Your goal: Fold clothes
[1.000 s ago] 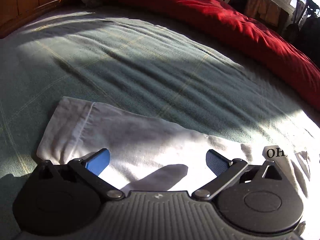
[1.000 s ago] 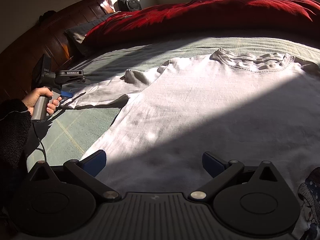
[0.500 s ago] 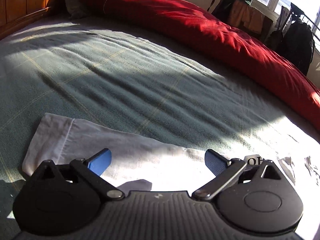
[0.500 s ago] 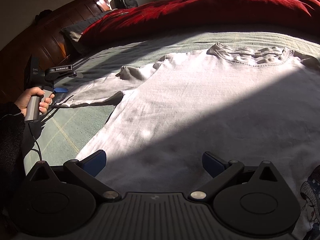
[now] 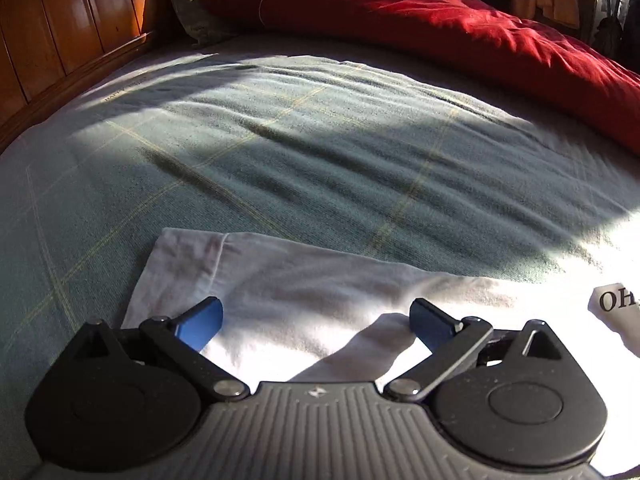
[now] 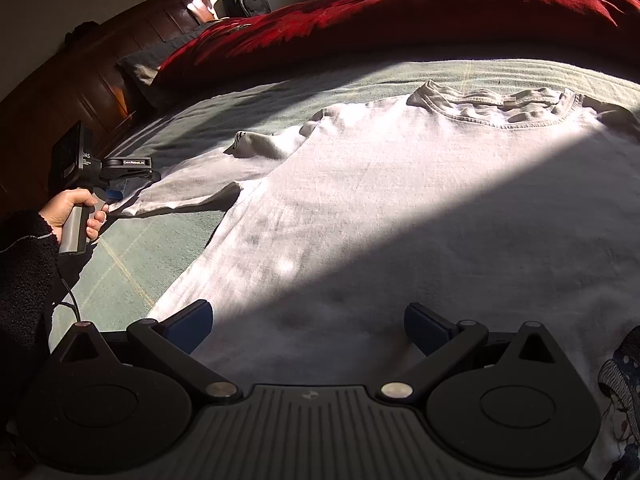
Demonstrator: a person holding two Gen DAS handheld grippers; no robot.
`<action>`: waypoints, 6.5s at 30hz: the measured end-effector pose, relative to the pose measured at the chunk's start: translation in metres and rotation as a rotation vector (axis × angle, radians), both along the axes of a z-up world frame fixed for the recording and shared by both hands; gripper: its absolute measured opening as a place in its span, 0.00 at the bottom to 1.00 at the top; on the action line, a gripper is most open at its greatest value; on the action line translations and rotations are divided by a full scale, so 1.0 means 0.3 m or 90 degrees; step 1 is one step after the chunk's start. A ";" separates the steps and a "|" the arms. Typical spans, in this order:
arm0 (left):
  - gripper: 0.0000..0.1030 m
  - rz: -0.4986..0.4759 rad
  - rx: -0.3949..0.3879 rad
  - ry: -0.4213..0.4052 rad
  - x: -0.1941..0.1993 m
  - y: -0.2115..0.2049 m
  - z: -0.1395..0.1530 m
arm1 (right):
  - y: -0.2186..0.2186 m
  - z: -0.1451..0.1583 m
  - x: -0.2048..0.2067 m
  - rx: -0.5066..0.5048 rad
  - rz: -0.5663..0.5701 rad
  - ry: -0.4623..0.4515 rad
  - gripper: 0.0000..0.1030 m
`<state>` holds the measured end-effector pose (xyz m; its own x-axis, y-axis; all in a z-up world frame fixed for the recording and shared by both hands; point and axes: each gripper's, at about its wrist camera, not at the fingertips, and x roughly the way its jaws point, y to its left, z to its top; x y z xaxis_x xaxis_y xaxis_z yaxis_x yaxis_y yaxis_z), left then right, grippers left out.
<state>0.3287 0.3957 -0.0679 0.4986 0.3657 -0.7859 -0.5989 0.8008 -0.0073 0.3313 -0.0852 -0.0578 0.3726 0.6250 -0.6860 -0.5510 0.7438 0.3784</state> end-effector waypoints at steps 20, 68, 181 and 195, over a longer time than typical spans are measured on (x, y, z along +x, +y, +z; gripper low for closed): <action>0.97 -0.298 -0.237 -0.021 0.440 -0.566 0.043 | 0.077 0.039 -0.086 0.005 0.101 -0.005 1.00; 0.99 -0.254 -0.140 -0.071 0.107 -0.472 0.050 | 0.076 0.068 -0.108 0.013 0.078 -0.025 1.00; 0.99 -0.404 -0.027 -0.253 -0.322 -0.600 0.197 | -0.096 0.406 -0.135 0.019 -0.061 -0.221 1.00; 0.99 -0.328 -0.041 -0.207 -0.230 -0.396 0.005 | 0.553 0.275 0.413 -0.137 0.110 -0.189 1.00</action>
